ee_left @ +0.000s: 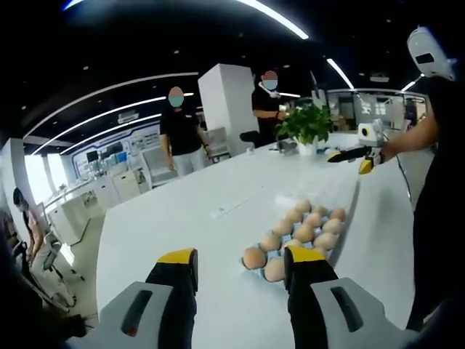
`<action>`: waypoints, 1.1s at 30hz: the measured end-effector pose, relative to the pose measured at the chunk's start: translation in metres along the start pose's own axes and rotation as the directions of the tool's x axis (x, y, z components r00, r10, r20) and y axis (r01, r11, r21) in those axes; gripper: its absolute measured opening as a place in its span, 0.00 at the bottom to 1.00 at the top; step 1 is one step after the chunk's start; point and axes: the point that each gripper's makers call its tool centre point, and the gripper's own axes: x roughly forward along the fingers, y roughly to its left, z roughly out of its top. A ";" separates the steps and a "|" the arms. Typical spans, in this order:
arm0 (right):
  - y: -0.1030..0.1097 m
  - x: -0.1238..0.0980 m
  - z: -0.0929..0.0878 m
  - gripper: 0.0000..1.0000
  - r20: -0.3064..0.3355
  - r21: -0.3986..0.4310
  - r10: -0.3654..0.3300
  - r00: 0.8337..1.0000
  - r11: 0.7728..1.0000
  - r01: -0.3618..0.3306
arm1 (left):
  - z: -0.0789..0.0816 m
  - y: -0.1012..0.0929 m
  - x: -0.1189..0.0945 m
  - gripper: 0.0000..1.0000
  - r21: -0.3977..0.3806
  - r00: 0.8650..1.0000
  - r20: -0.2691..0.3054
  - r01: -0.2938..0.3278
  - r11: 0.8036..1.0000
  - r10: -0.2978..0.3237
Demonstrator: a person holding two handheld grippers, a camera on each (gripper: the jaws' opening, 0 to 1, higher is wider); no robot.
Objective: Place the egg into an empty slot of the egg tray after lifting it from the table, then release the egg inside the slot.
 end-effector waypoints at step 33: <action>0.016 -0.039 0.014 0.84 0.087 -0.004 -0.115 0.990 0.993 0.115 | 0.005 -0.021 -0.017 0.49 0.008 1.000 0.025 0.002 1.000 -0.002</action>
